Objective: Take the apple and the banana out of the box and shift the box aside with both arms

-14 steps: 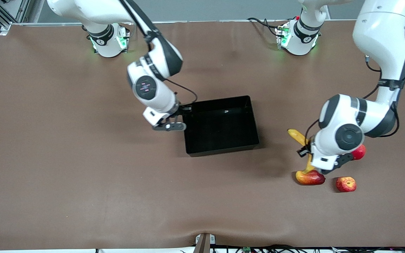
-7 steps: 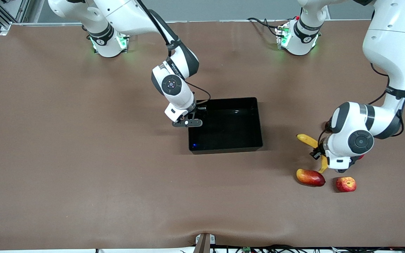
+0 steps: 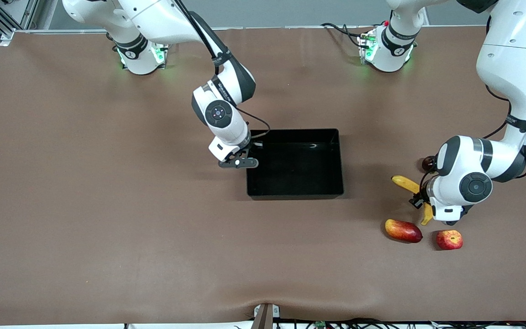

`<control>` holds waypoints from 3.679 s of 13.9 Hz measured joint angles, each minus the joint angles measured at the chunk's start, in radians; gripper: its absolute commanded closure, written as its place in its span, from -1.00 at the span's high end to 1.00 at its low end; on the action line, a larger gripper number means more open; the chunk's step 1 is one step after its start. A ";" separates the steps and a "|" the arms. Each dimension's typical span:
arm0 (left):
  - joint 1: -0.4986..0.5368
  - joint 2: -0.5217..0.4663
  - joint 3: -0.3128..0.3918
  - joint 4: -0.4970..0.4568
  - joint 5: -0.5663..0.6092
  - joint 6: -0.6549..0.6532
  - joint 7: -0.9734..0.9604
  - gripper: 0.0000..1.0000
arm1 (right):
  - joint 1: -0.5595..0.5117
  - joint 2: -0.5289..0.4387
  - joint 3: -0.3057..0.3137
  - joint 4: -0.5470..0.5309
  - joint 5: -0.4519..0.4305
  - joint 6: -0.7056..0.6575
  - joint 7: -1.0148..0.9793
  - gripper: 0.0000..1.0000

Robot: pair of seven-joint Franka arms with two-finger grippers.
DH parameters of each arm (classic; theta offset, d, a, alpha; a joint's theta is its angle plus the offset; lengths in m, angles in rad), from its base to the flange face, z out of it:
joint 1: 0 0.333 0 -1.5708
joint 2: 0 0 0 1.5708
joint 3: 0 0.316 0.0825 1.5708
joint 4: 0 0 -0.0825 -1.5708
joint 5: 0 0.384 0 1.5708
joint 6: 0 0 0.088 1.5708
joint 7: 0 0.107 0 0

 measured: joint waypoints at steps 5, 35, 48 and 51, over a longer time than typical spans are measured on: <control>0.003 0.008 0.020 0.012 0.091 0.001 0.001 1.00 | -0.031 -0.156 -0.114 0.022 -0.020 -0.238 -0.004 -1.00; -0.025 -0.645 -0.004 0.236 -0.272 -0.575 0.786 1.00 | -0.771 -0.095 -0.368 -0.196 -0.034 -0.116 -1.083 -1.00; -0.201 -0.665 0.175 0.182 -0.319 -0.528 0.782 1.00 | -0.767 -0.075 -0.350 0.127 -0.004 -0.363 -1.175 1.00; -0.201 -0.665 0.175 0.180 -0.319 -0.528 0.780 1.00 | -0.695 -0.076 -0.345 0.303 -0.028 -0.458 -1.166 1.00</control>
